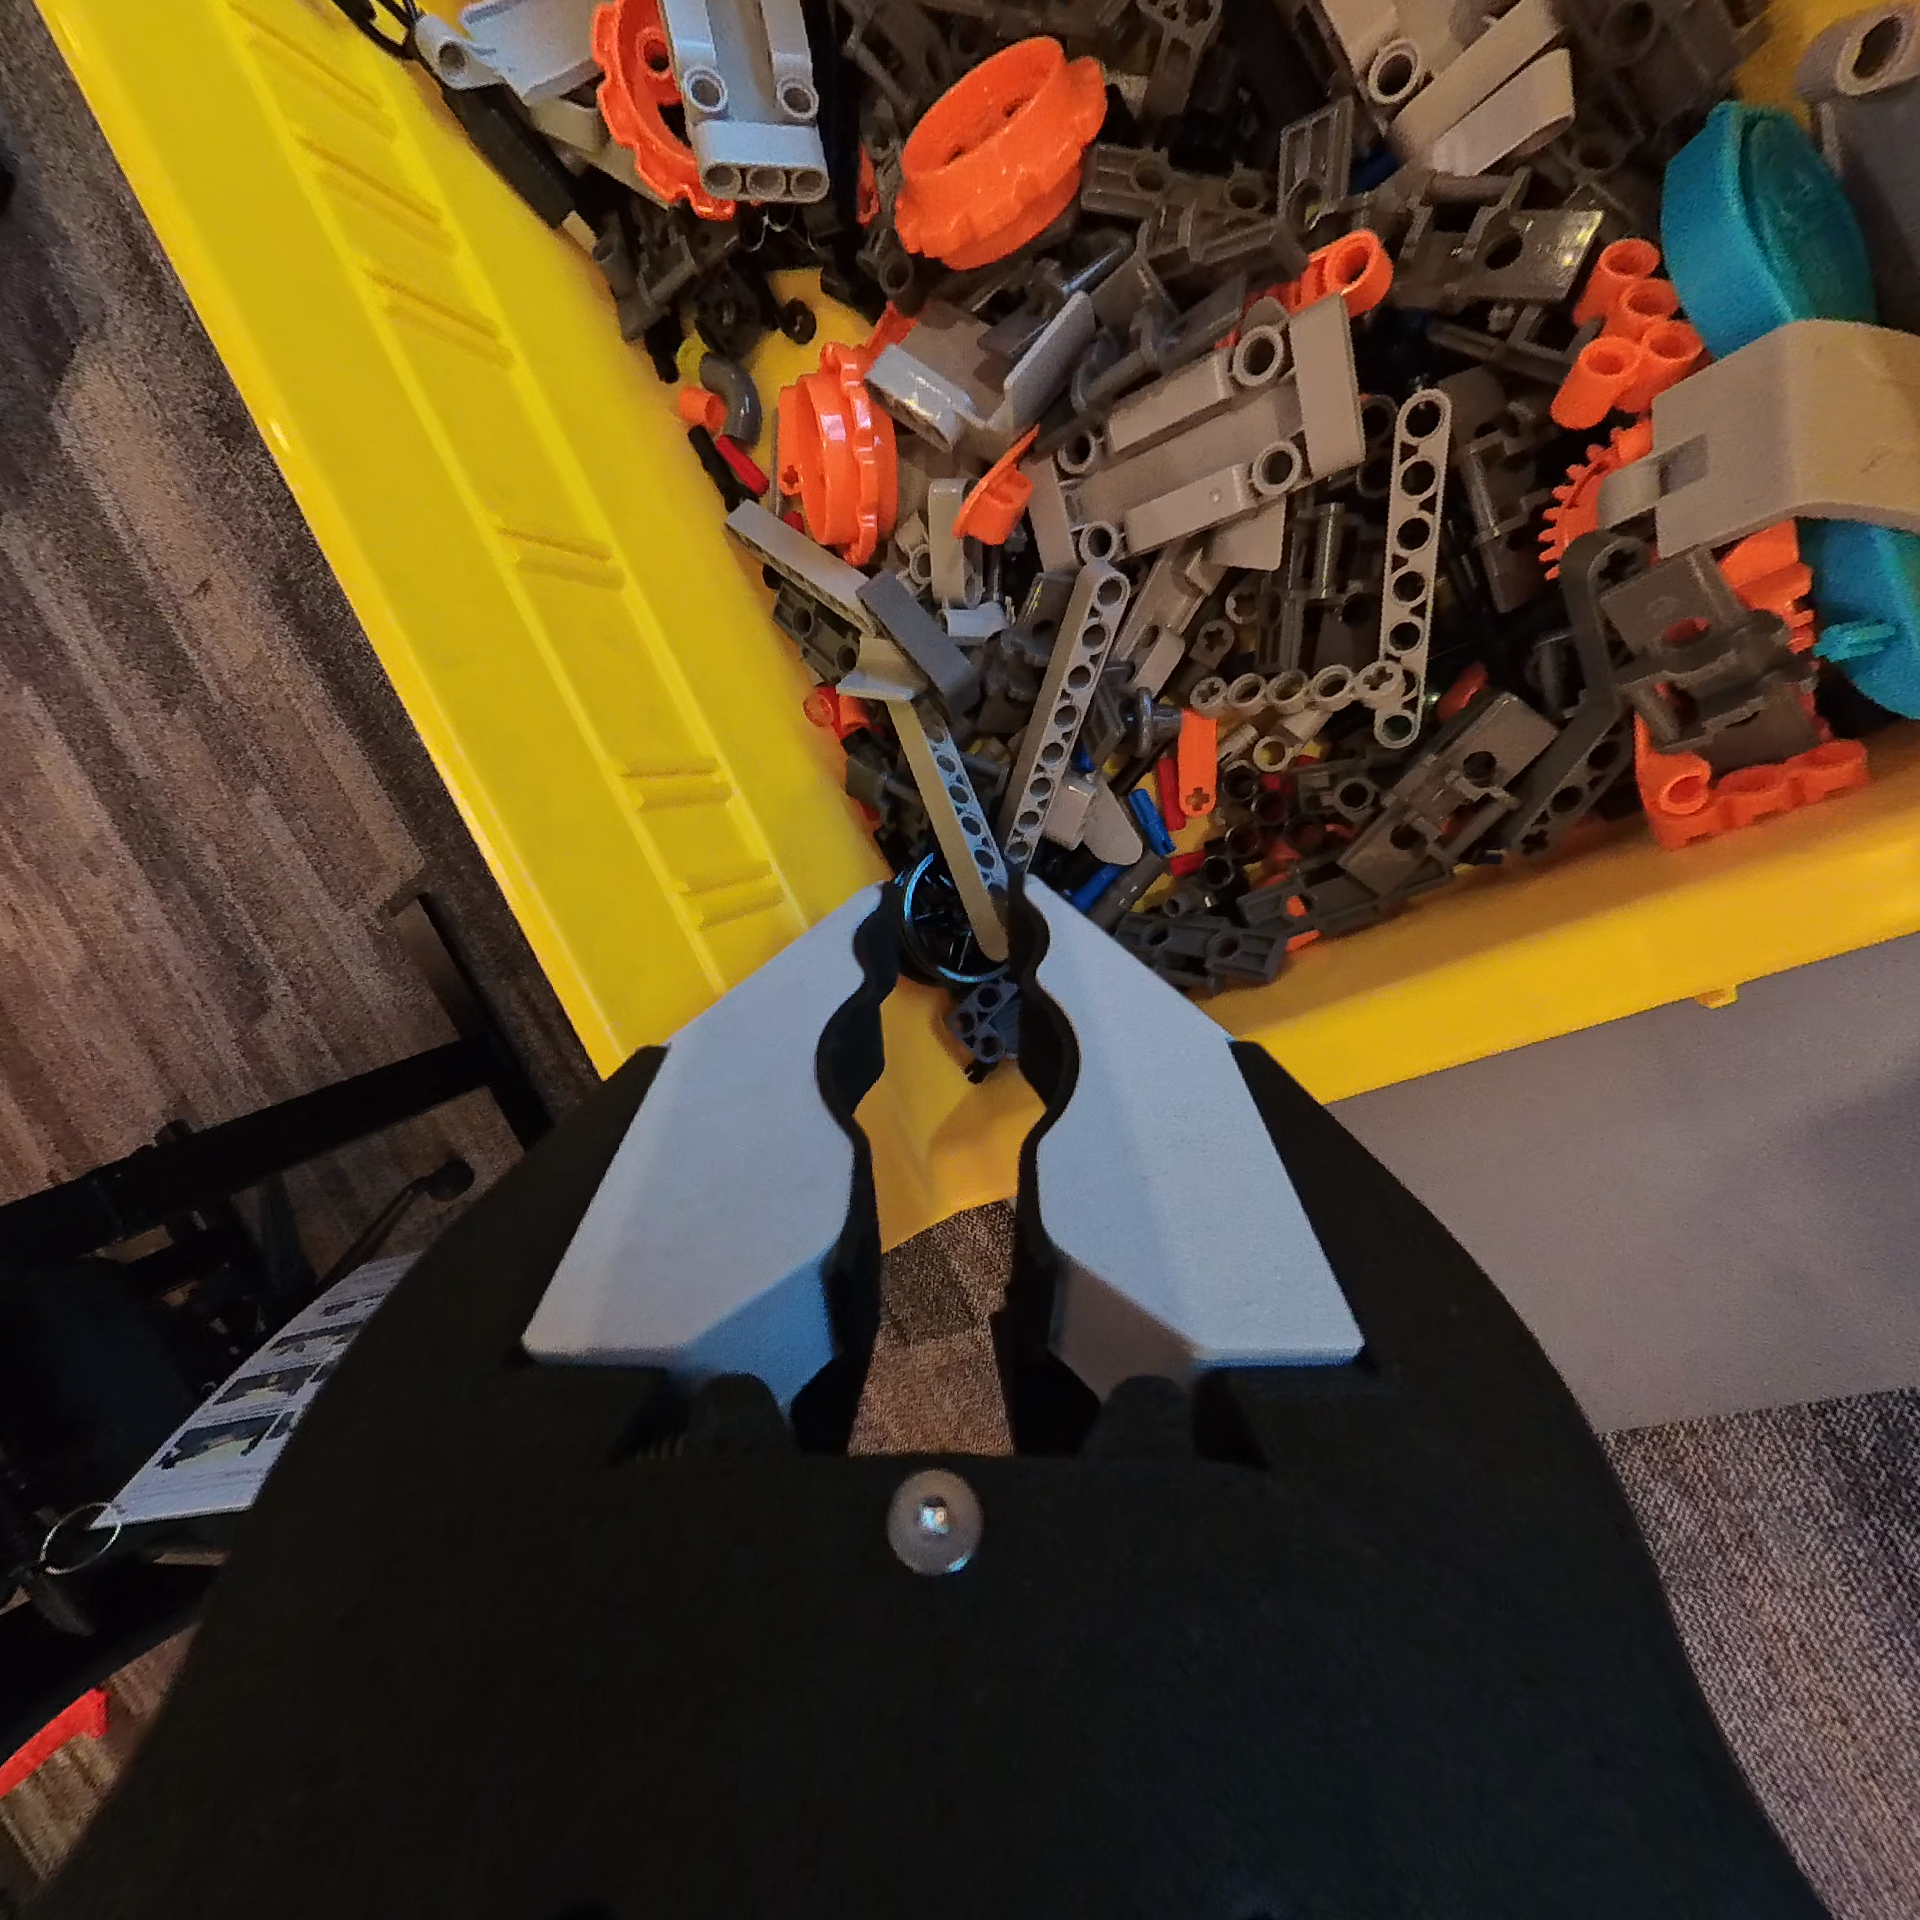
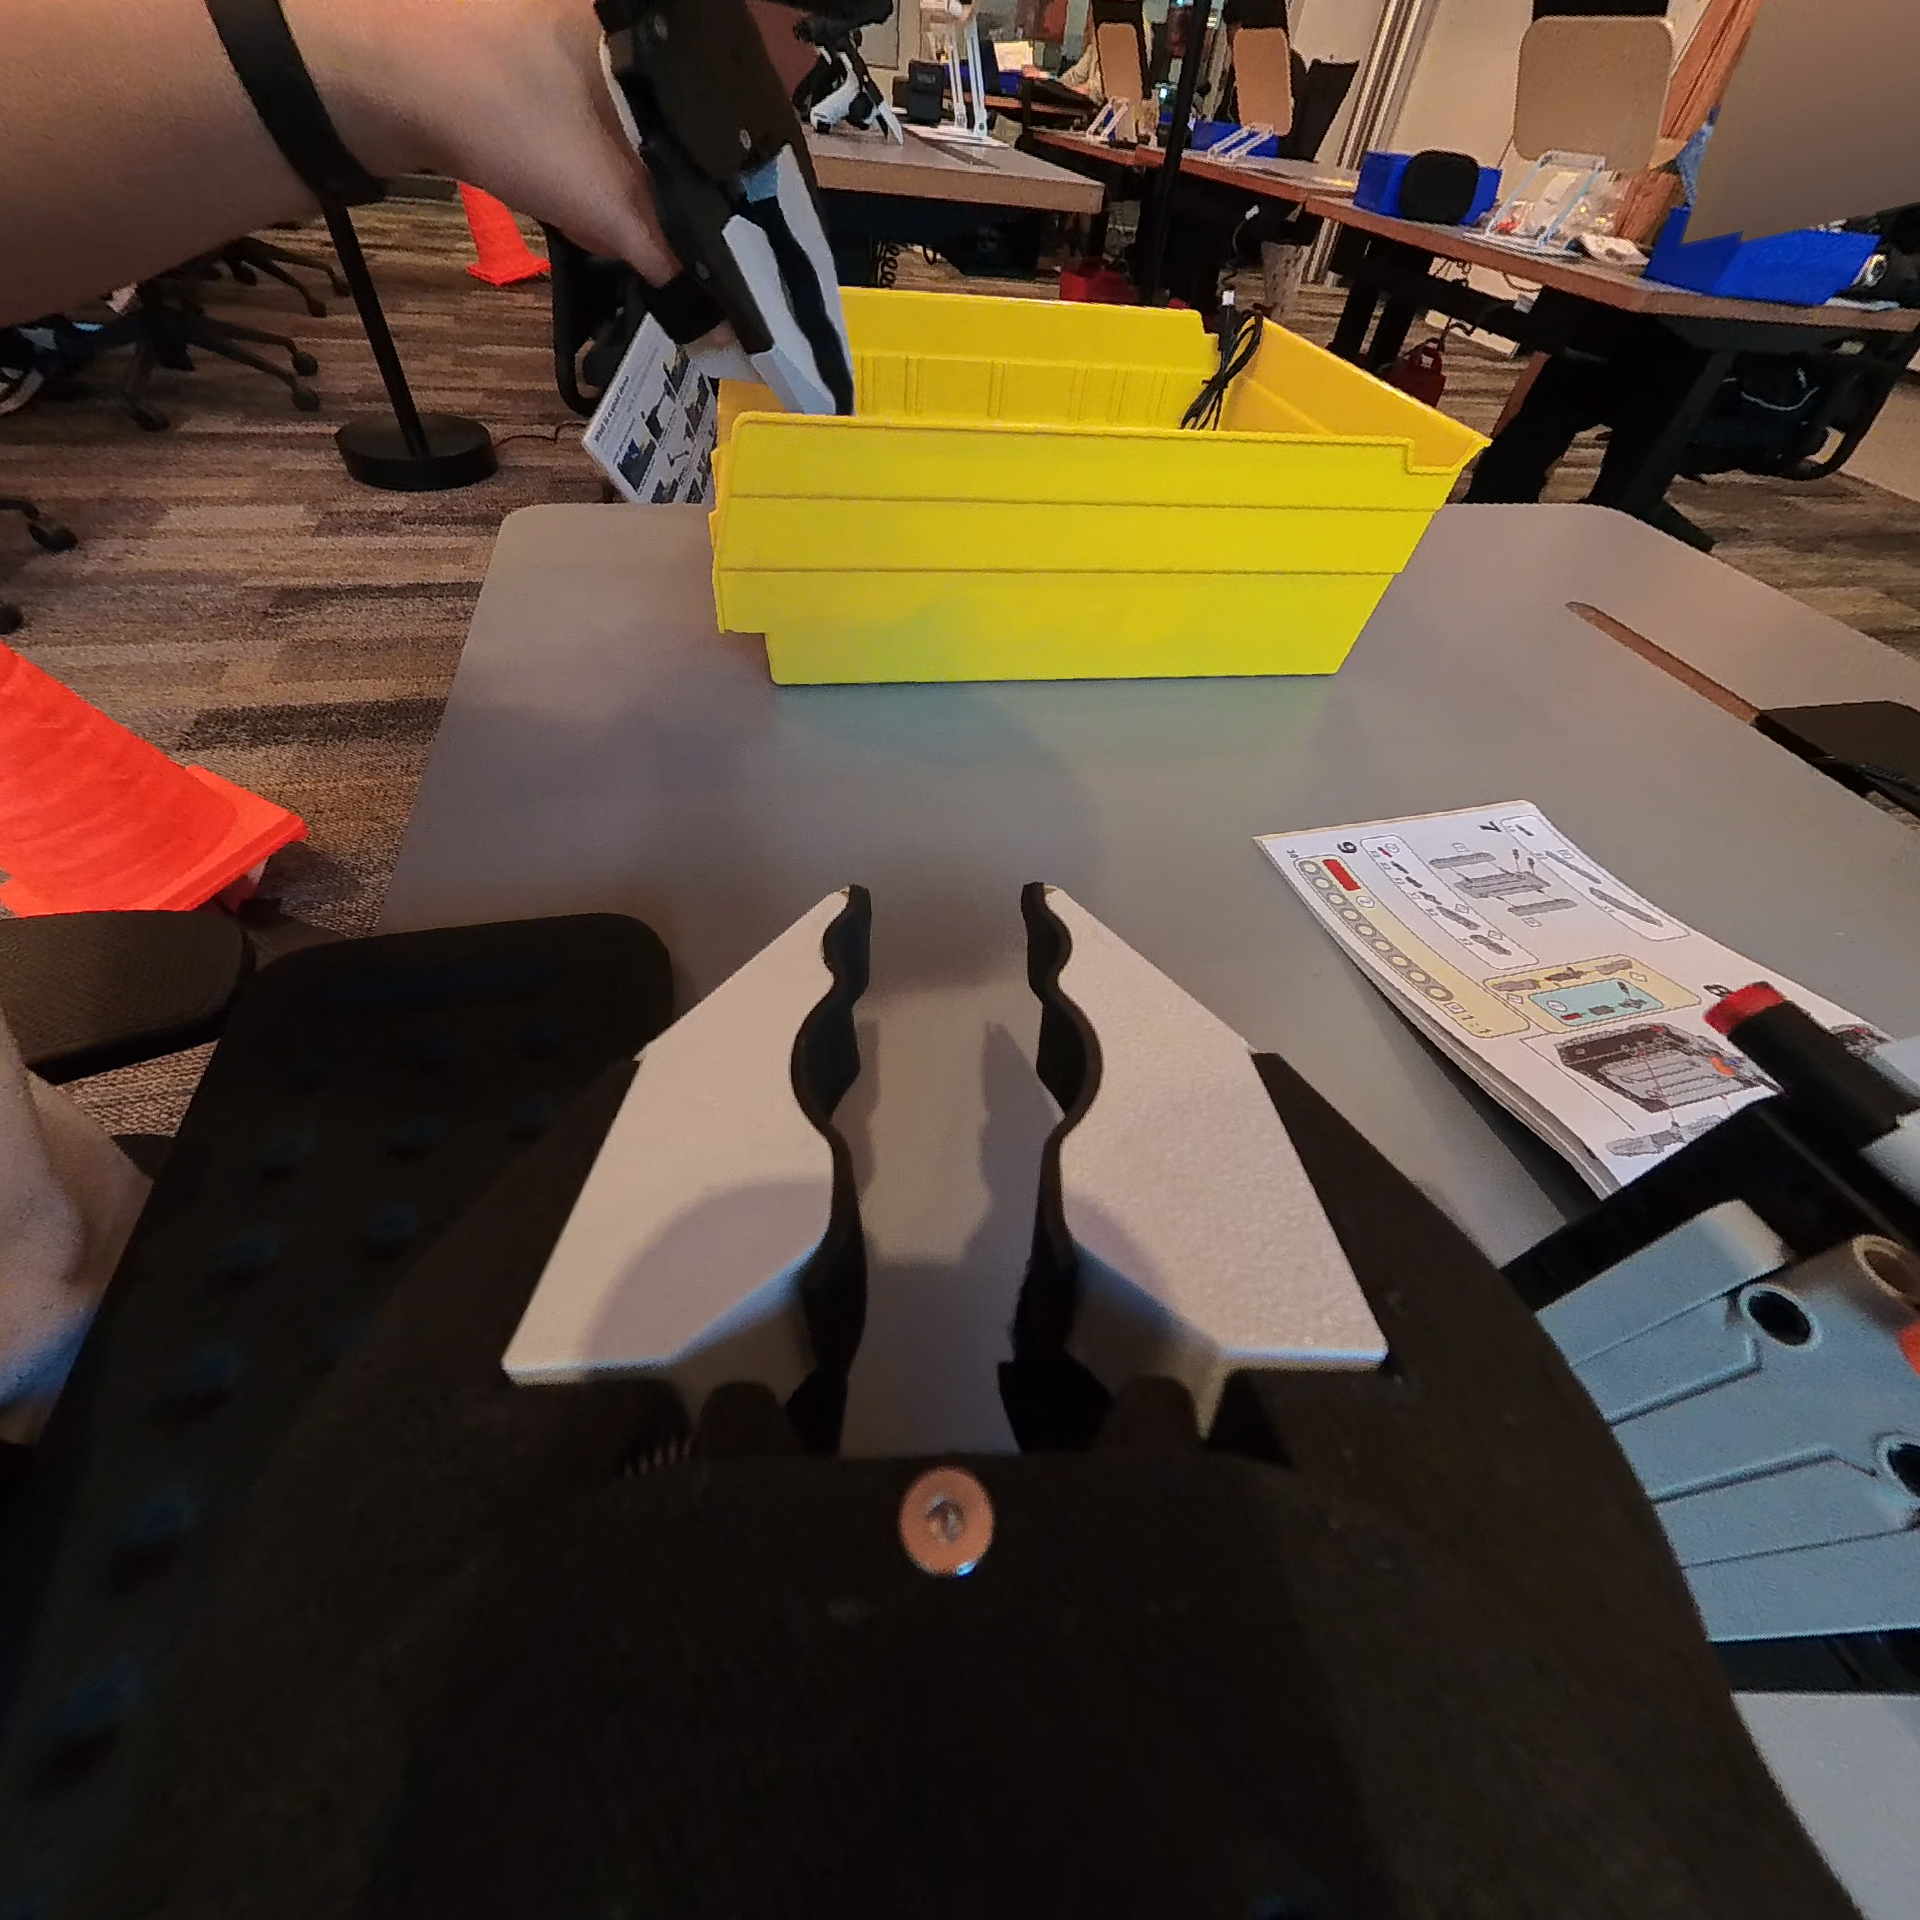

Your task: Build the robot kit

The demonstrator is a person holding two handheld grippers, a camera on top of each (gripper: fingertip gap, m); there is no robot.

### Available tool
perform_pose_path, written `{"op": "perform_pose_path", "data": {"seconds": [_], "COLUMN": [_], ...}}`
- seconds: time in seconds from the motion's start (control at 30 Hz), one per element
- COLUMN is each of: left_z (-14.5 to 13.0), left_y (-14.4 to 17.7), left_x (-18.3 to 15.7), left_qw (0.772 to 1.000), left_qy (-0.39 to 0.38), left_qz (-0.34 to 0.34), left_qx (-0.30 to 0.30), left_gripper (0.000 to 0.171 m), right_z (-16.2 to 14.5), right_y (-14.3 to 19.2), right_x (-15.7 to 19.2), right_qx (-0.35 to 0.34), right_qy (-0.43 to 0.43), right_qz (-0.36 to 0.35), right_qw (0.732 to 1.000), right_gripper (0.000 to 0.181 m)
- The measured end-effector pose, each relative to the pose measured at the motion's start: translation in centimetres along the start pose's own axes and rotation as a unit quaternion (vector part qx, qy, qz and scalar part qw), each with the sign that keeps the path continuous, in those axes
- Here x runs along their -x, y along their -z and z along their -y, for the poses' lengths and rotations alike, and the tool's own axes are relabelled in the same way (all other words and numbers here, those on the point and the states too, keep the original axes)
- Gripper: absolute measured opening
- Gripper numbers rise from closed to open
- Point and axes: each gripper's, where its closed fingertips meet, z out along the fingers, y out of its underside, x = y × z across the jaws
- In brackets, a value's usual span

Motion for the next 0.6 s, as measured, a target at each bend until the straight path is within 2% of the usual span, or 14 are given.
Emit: {"op": "perform_pose_path", "data": {"seconds": [0.2,0.37,0.47,0.6], "left_z": [1.9,4.6,4.8,5.2], "left_y": [1.1,3.2,3.9,3.8], "left_x": [-0.3,0.9,1.6,0.0], "left_qw": [0.999,0.996,0.995,0.991], "left_qy": [0.01,0.034,0.037,0.041], "left_qz": [-0.018,-0.028,-0.031,-0.081], "left_qx": [-0.031,-0.079,-0.086,-0.102], "left_gripper": [0.017,0.019,0.019,0.018], "right_z": [0.1,0.1,0.0,0.0], "right_y": [0.1,0.0,-0.1,-0.1], "right_x": [0.2,0.4,0.5,0.3], "right_qx": [-0.001,-0.002,0.0,0.0], "right_qy": [-0.001,-0.006,-0.008,-0.009], "right_qz": [0.005,0.014,0.016,0.013], "right_qw": [1.0,1.0,1.0,1.0], "right_gripper": [0.029,0.029,0.029,0.029]}}
